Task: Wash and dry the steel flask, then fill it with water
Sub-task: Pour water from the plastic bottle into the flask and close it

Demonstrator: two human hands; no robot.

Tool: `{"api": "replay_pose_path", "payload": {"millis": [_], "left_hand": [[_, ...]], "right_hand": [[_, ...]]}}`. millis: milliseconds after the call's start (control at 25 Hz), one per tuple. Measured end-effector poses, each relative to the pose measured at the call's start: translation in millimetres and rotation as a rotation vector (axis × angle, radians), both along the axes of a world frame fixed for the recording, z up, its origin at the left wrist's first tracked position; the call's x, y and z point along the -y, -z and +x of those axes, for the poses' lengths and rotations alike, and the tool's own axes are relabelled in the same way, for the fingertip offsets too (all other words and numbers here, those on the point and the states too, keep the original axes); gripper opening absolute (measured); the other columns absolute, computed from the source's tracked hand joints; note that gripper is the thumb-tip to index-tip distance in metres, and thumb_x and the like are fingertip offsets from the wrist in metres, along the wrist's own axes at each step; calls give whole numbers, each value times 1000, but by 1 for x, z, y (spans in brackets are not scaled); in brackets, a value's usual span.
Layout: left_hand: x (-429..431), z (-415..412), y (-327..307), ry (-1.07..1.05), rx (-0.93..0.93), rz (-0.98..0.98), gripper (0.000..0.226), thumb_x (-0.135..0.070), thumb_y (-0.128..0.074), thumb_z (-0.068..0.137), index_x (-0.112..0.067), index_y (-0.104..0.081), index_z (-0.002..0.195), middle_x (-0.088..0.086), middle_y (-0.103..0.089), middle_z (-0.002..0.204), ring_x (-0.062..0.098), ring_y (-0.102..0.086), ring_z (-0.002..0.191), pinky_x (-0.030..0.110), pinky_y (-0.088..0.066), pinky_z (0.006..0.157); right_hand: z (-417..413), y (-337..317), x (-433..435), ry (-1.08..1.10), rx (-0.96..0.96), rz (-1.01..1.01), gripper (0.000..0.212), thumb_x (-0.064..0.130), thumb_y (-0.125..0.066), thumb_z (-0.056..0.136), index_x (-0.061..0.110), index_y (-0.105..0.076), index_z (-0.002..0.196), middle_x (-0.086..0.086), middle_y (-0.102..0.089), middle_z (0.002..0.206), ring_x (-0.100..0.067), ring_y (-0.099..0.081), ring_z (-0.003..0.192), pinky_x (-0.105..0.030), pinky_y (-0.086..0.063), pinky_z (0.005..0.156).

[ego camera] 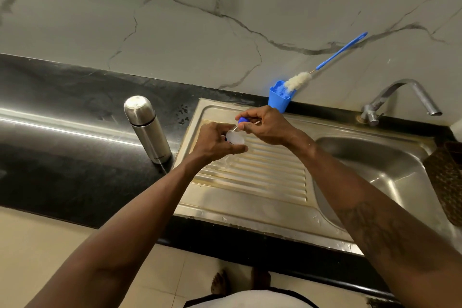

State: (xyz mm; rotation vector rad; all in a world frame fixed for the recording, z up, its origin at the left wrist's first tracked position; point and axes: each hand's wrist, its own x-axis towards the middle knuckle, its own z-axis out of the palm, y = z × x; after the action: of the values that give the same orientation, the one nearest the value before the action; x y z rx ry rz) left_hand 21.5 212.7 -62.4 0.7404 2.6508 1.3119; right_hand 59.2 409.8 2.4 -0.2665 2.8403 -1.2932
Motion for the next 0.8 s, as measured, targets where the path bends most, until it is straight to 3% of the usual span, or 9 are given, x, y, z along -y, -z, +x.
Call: {"api": "replay_pose_path", "payload": {"millis": [80,160,280,400,520,560,640,720,800], "left_hand": [[-1,-3,0,-73,-39,10,70,-46,-97,66,-11,-76,123,8,-79,113,11,-74,85,28,-64,77],[-6,-2,2,-200,-137,-22,71,-47,-96,68,-12,-75,126,9,-79,110,16,-75,85,33,-65,80],[-17,-2,3,-404,-300,-39,60,-49,-90,73,-18,-76,124,6,-80,91,20,-75,77,36,-62,74],[-20,-21,2,-476,-273,30,62,-64,-78,74,-26,-74,122,0,-79,83,16,-74,73,34,-60,72],[-5,-48,10,-484,-182,58,66,-67,-79,71,-31,-72,126,-6,-79,87,7,-72,72,34,-61,75],[1,-55,15,-466,-162,69,65,-62,-84,70,-30,-73,125,-7,-78,86,6,-70,70,34,-61,74],[9,-63,23,-444,-121,101,64,-50,-90,69,-28,-74,126,-7,-77,84,9,-69,68,34,-61,71],[17,-72,29,-454,-81,147,65,-45,-93,69,-26,-74,128,-8,-76,87,10,-69,68,32,-61,68],[17,-79,32,-464,-61,158,59,-41,-93,70,-27,-76,125,-11,-75,85,6,-66,64,30,-59,65]], "right_hand": [[-5,5,1,58,-16,-136,23,24,-78,92,7,-78,108,-2,-76,85,-6,-69,69,-21,-58,68],[-19,10,9,239,-82,-123,29,35,-81,88,6,-78,83,0,-68,62,-4,-60,53,-22,-52,59],[-44,11,32,523,-198,44,58,49,-81,82,10,-55,48,5,-46,42,-7,-39,40,-23,-40,51],[-61,10,48,542,-196,70,68,51,-67,94,17,-38,42,7,-32,37,-11,-34,36,-22,-32,52],[-80,19,51,397,-170,-94,51,49,-56,103,18,-64,63,8,-59,59,-4,-58,57,-24,-56,68],[-86,22,51,293,-136,-131,38,44,-53,105,18,-76,89,4,-73,83,-7,-68,78,-34,-61,79],[-97,25,51,55,-37,-130,33,33,-51,108,17,-70,130,-2,-71,129,-16,-67,115,-40,-59,97],[-106,29,51,-85,25,-146,34,26,-57,106,14,-66,136,-5,-67,137,-18,-64,124,-34,-56,102],[-114,32,54,-61,-75,-115,28,22,-66,100,9,-73,124,-9,-75,119,-20,-71,106,-34,-61,92]]}}
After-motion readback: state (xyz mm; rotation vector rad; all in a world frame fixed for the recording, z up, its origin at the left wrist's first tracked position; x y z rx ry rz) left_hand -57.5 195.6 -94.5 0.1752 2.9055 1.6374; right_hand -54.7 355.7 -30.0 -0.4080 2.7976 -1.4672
